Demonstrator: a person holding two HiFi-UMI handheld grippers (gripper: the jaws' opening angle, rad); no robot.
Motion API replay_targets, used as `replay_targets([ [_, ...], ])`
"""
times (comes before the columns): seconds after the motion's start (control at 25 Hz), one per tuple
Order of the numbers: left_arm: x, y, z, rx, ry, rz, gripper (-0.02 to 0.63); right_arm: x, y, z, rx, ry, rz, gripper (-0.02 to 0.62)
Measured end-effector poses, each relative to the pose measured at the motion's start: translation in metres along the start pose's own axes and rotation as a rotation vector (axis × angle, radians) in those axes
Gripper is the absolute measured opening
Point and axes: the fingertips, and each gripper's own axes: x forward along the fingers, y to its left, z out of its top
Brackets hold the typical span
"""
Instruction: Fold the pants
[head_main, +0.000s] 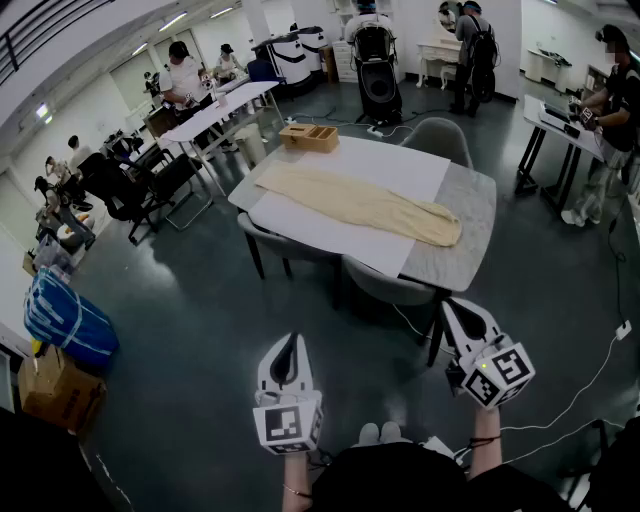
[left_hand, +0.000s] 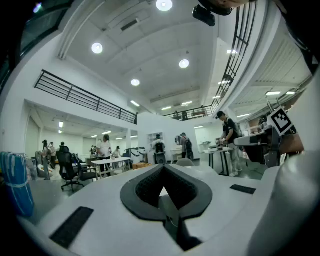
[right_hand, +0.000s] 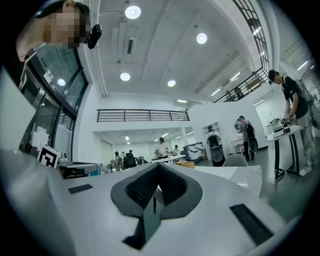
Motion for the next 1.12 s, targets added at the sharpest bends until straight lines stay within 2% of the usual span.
replay_targets([
  [0.44, 0.007, -0.012, 0.001, -0.007, 0.008, 0.003, 0.008, -0.003, -0.010, 0.001, -0.004, -0.005, 0.006, 0.014],
  [0.68, 0.008, -0.024, -0.012, 0.003, 0.035, 0.001, 0.008, -0.001, -0.017, -0.011, 0.024, 0.000, 0.023, 0.015],
  [1.12, 0.032, -0.004, -0.028, -0.016, 0.088, 0.045, 0.008, 0.037, -0.030, -0.025, 0.053, 0.043, 0.036, 0.014],
])
